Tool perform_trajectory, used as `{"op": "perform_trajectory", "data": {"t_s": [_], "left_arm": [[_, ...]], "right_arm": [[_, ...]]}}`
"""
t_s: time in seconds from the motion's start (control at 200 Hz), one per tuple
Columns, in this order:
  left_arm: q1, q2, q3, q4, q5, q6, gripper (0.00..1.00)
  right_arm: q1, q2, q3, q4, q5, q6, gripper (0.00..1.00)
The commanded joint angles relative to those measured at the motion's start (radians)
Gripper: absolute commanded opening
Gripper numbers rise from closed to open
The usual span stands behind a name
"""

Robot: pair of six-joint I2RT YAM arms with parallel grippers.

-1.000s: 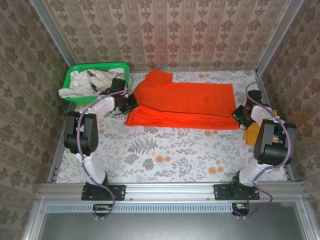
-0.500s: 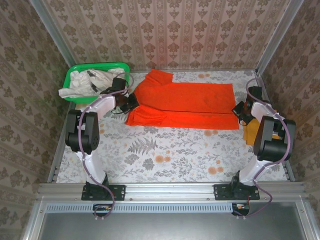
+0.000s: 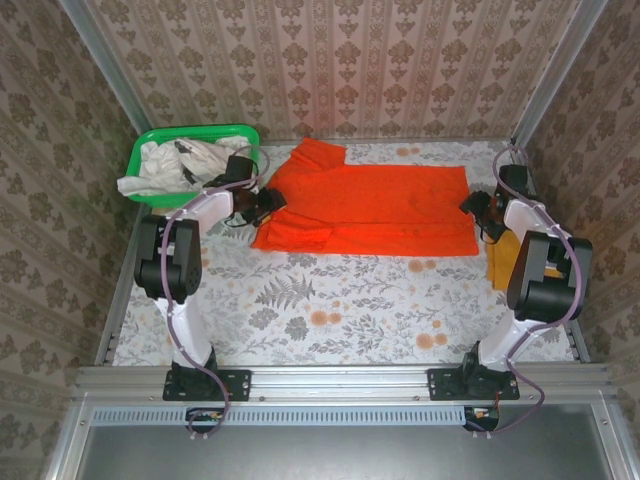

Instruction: Fold and stack the t-shirts

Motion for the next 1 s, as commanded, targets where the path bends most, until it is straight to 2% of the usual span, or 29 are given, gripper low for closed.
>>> {"op": "perform_trajectory", "data": {"t_s": [0.0, 0.04, 0.1, 0.22, 0.325, 0.46, 0.58, 0.71, 0.955, 0.995], "left_arm": [[0.007, -0.103, -0.040, 0.034, -0.028, 0.002, 0.83], [0.003, -0.130, -0.055, 0.034, -0.045, 0.009, 0.93], [-0.010, -0.162, -0.064, 0.020, -0.069, 0.021, 1.00], [-0.075, -0.190, -0.070, 0.014, -0.129, 0.044, 1.00], [-0.134, -0.146, -0.047, 0.042, -0.136, 0.054, 1.00], [-0.138, -0.060, -0.052, 0.091, -0.125, 0.033, 0.99], [-0.127, -0.046, -0.103, 0.132, -0.118, 0.025, 1.00], [-0.119, -0.056, -0.182, 0.156, -0.109, 0.015, 0.99], [-0.133, -0.152, -0.390, 0.215, -0.100, -0.049, 1.00], [-0.134, -0.174, -0.418, 0.218, -0.103, -0.061, 1.00]], "right_arm": [[0.002, -0.148, -0.066, 0.062, -0.025, -0.030, 0.88], [0.003, -0.183, -0.098, 0.076, -0.039, -0.030, 0.90], [0.014, -0.224, -0.142, 0.087, -0.062, -0.027, 0.92], [0.068, -0.257, -0.211, 0.110, -0.083, -0.005, 0.91], [0.146, -0.234, -0.254, 0.152, -0.085, 0.037, 0.90], [0.204, -0.159, -0.281, 0.202, -0.092, 0.093, 0.89], [0.211, -0.117, -0.294, 0.202, -0.069, 0.108, 0.89], [0.207, -0.084, -0.282, 0.118, -0.028, 0.093, 0.87], [0.177, -0.085, -0.379, 0.084, -0.084, 0.108, 0.86], [0.165, -0.105, -0.408, 0.084, -0.092, 0.111, 0.83]]}}
